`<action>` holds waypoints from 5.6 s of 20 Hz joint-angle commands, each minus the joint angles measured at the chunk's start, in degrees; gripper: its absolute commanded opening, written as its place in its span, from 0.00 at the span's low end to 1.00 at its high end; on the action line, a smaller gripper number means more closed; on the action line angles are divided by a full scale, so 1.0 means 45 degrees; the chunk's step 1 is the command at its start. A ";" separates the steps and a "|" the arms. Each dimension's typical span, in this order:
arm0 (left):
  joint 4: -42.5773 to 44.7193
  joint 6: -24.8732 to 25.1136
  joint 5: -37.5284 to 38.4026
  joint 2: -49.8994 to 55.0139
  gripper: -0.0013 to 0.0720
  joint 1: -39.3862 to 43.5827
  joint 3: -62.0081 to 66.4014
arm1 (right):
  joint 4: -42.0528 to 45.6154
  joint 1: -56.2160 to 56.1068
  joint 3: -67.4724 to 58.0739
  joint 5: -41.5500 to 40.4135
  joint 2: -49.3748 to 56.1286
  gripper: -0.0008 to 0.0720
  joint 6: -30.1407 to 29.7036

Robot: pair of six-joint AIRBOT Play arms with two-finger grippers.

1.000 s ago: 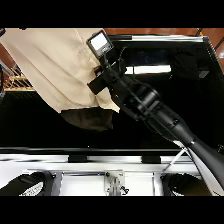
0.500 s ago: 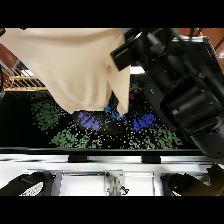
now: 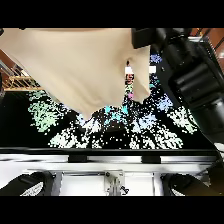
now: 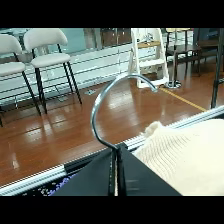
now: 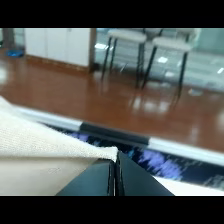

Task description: Fold the shirts.

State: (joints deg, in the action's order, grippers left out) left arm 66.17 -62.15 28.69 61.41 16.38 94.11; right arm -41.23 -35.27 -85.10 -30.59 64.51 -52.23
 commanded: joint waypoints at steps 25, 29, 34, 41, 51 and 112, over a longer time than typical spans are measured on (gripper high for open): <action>-0.0029 -0.0010 -0.0024 -0.0044 0.07 0.0092 0.0000 | -0.4153 -0.0996 -0.0039 0.1957 0.1914 0.80 -0.4571; -0.0019 -0.0010 -0.0019 -0.0044 0.07 0.0092 0.0000 | -0.4823 -0.1025 -0.0039 0.2550 0.2409 0.42 -0.4454; -0.0019 -0.0010 0.0019 -0.0044 0.07 -0.0155 0.0000 | -0.2336 -0.1005 -0.0044 0.2098 0.0889 0.10 -0.4454; -0.0019 0.0005 0.0704 -0.0078 0.07 -0.0146 0.0000 | -0.1146 0.0291 -0.0039 0.1787 -0.0199 0.10 -0.3240; -0.0019 0.0563 0.1122 -0.0330 0.07 0.0583 0.0000 | -0.2390 0.0457 -0.0039 0.2161 0.1457 0.70 -0.2239; -0.0466 -0.0170 0.4216 -0.2035 0.75 -0.1078 -0.0010 | 0.0068 0.7490 -0.1520 -0.1326 -0.1744 0.10 -0.3725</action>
State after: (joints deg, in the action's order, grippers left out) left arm 64.07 -59.44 44.80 52.34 11.53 94.08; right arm -51.81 -11.57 -89.84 -31.88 58.24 -76.88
